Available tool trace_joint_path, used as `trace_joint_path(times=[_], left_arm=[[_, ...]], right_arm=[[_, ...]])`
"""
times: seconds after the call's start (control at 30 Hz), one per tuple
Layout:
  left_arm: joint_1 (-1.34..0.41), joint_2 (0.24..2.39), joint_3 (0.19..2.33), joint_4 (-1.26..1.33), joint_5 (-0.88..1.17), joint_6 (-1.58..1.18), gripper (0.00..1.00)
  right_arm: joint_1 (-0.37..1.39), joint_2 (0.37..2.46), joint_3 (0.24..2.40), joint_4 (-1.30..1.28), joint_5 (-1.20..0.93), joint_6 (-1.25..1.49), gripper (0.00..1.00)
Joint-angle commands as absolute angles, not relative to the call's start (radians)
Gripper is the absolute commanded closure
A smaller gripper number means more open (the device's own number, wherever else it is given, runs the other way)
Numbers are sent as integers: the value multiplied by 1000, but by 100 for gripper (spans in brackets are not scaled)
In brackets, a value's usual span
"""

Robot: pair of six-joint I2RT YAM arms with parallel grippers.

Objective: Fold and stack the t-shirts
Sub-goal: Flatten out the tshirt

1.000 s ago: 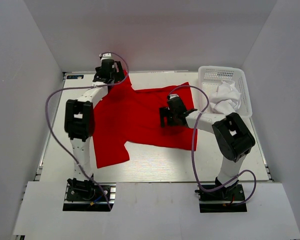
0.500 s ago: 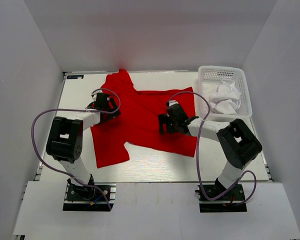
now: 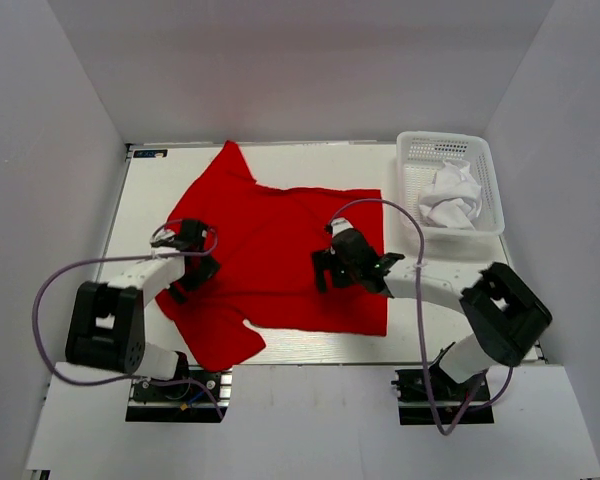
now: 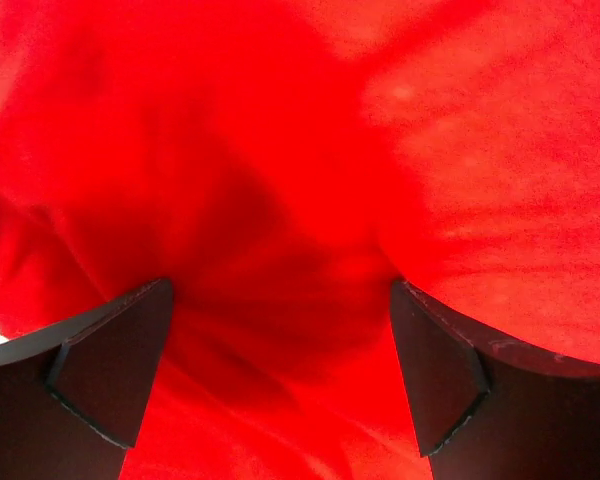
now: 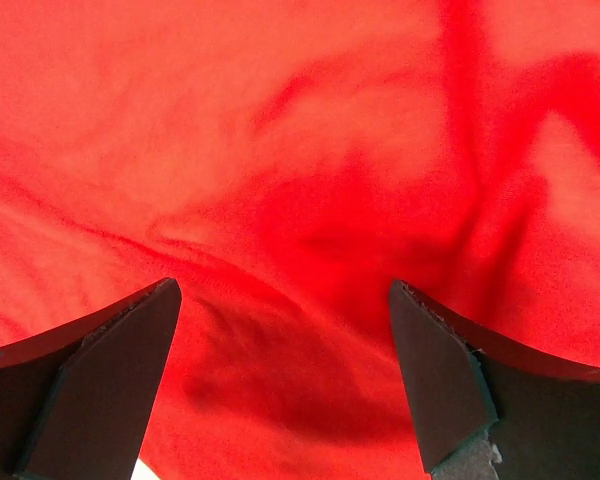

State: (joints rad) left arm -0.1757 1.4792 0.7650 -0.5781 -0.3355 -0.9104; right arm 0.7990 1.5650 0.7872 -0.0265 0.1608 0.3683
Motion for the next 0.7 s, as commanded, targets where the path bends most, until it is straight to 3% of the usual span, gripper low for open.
trace_joint_path(times=[0.0, 0.13, 0.27, 0.53, 0.67], left_arm=[[-186, 1326, 663, -851, -293, -1022, 0], [-186, 1124, 713, -815, -282, -1000, 0], [-186, 1081, 828, -674, -327, -917, 0], [-172, 1469, 1092, -502, -308, -795, 0], [-172, 1662, 1182, -423, -252, -741, 0]], right_arm=[[813, 1415, 747, -12, 126, 316, 10], [805, 1358, 799, -12, 198, 311, 10], [789, 1423, 886, -46, 427, 364, 10], [688, 1706, 1189, -383, 514, 541, 11], [624, 1721, 1161, -445, 419, 604, 16]])
